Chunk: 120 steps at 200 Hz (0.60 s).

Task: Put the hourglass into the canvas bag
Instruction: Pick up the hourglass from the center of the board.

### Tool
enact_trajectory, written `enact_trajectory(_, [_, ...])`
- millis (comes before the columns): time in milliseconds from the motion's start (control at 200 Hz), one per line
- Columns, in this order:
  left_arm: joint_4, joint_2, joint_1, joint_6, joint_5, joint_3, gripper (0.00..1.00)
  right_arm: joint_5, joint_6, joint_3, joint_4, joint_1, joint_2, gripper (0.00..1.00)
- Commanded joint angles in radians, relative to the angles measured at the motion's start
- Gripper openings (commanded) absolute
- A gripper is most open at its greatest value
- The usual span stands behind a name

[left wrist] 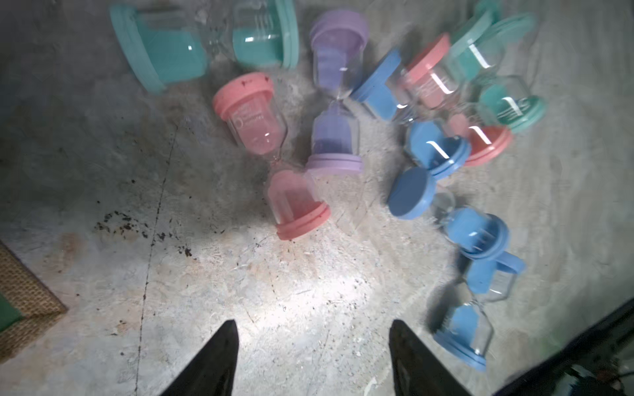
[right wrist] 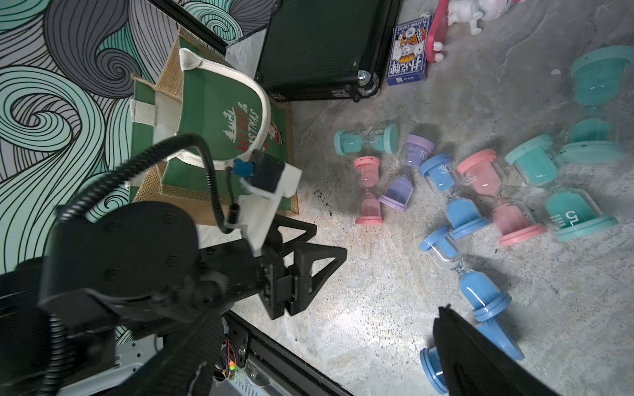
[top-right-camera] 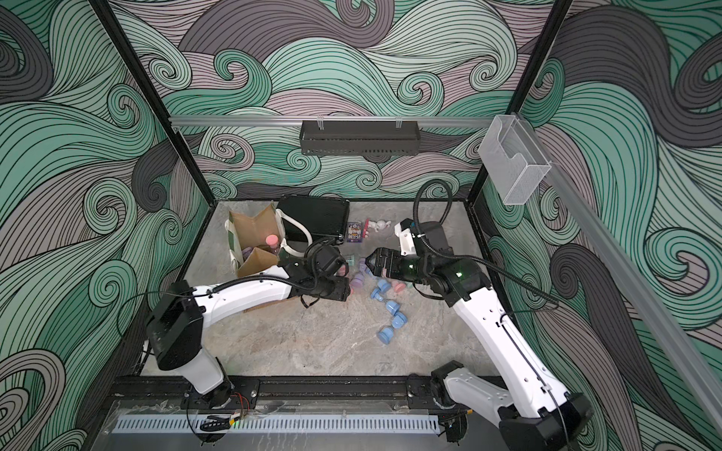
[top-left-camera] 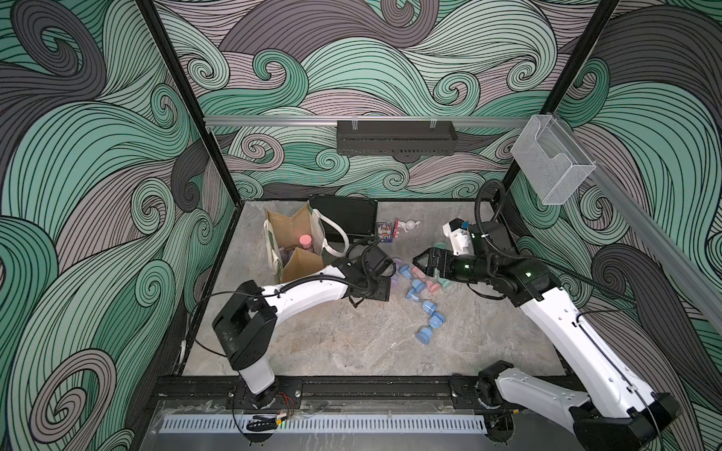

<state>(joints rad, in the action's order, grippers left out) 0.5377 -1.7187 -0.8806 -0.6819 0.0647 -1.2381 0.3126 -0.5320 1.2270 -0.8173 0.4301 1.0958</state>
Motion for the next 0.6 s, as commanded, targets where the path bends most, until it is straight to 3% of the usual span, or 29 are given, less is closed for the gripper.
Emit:
enact_trajectory(0, [0.011,-0.066,-0.006,-0.077,0.119,-0.079,0.68,-0.004,-0.03,0.06,-0.081,-0.015,0.026,1.0])
enact_trajectory(250, [-0.014,-0.172,-0.011,-0.094,0.192,-0.132,0.66,0.048,-0.056,0.129,-0.092,-0.024,0.054,1.0])
enact_trajectory(595, [-0.023,-0.273,-0.015,-0.081,0.192,-0.183,0.64,0.068,-0.073,0.147,-0.089,-0.024,0.051,1.0])
